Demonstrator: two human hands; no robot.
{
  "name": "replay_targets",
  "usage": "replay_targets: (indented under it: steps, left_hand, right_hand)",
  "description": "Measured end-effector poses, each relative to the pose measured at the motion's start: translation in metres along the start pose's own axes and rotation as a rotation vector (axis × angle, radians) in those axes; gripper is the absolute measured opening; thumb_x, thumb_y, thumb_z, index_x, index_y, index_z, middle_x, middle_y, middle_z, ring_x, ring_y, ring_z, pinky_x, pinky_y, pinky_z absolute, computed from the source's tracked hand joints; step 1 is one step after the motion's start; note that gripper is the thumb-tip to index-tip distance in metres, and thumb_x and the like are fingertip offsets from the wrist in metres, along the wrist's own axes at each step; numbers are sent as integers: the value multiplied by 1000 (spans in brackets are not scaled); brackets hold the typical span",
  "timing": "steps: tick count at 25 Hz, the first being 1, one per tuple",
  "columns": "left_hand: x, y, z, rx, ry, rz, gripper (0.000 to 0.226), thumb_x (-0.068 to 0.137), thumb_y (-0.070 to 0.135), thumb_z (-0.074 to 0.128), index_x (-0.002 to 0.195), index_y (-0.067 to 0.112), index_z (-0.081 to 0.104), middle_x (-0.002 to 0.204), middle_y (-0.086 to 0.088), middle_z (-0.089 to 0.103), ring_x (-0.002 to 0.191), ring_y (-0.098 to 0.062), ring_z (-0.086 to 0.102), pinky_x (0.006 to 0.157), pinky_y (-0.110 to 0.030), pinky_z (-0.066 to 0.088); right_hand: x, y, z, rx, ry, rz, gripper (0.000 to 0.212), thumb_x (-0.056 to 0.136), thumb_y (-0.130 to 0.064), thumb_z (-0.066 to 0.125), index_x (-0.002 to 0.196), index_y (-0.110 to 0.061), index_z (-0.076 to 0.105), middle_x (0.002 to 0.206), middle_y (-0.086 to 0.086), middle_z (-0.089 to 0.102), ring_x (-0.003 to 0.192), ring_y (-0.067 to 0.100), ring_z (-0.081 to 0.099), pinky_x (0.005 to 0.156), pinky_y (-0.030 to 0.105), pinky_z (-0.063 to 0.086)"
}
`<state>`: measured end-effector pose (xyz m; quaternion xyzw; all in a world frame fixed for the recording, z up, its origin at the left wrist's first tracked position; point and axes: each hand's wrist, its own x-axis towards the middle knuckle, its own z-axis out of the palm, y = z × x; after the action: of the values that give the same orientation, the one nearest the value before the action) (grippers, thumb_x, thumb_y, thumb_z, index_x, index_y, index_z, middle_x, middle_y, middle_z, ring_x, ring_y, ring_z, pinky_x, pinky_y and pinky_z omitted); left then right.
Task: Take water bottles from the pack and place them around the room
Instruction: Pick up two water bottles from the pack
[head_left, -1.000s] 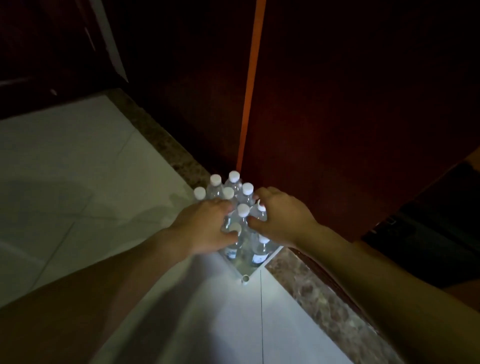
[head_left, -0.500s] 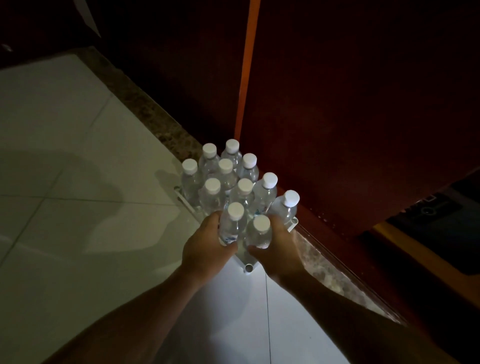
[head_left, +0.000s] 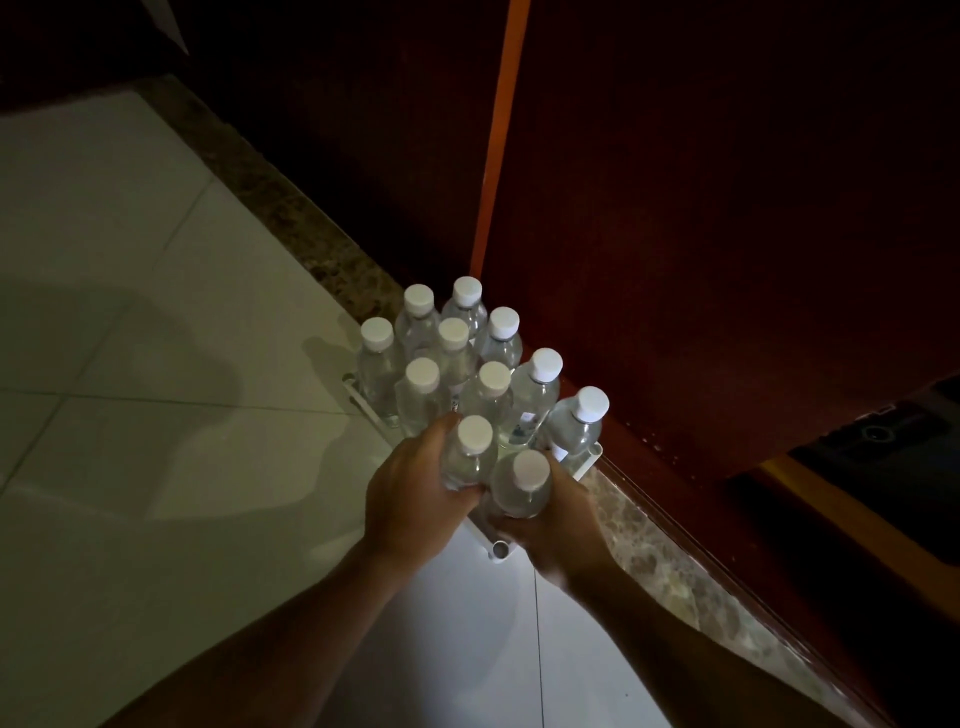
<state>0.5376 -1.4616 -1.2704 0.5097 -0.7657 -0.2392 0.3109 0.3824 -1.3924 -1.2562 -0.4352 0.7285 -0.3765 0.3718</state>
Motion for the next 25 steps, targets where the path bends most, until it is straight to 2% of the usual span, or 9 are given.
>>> replay_targets:
  steps: [2,6,9,11,13,15,18,21,25]
  left_hand:
    - [0,5,-8,-18,24,23,67,67,50,88,125,29,61,114,8,74,102,-16,70,78,-28,58]
    - [15,30,-37,-162,112,48,67,69,50,87,125,26,61,114,10,73,103,-8,68,79,-27,59]
    - [34,62,-69,-305,125,22,70,62,47,91,121,49,54,114,23,67,108,5,61,81,-19,53]
    - [48,83,-87,-459,88,-16,72,55,46,91,115,59,54,112,25,67,107,4,62,79,-26,57]
    - [63,101,-101,-553,86,2,73,55,39,91,119,50,57,116,16,67,106,-5,66,82,-37,61]
    - [80,121,-118,-599,112,50,73,55,37,92,120,42,60,117,6,68,104,-10,69,83,-42,60]
    - [112,156,-153,-702,138,107,64,56,35,92,114,42,65,110,4,73,98,-10,72,77,-34,61]
    - [145,199,-197,-753,121,182,53,64,21,90,109,40,68,99,8,77,90,-9,75,68,-20,58]
    - [182,263,-269,-777,113,218,56,69,15,90,116,33,66,101,6,77,91,-11,75,70,-19,57]
  right_hand:
    - [-4,-7,1,99,21,-27,48,62,-20,89,102,-27,65,92,-12,75,83,5,70,63,17,53]
    - [2,-39,-11,215,2,-115,53,65,-26,83,114,-28,62,105,-8,74,97,10,71,80,32,59]
    - [14,-77,-30,346,17,-157,66,59,-31,84,119,-29,57,107,-8,72,100,13,70,79,31,59]
    - [23,-105,-46,431,38,-225,63,58,-21,82,114,-29,54,99,-8,73,90,9,72,69,24,57]
    - [29,-134,-61,516,48,-291,61,56,-6,75,110,-26,52,87,-3,70,77,9,70,63,24,55]
    - [32,-165,-74,600,38,-338,60,54,-8,79,107,-25,56,86,0,69,79,16,70,65,30,56]
    - [35,-218,-96,649,16,-425,52,53,-19,84,100,-23,63,88,2,72,84,20,72,70,32,57]
    - [37,-283,-124,665,16,-505,40,58,-11,79,96,-19,65,86,5,72,83,22,72,70,32,57]
    - [27,-381,-165,665,5,-535,30,64,-3,71,86,-22,68,82,6,71,80,23,71,70,35,58]
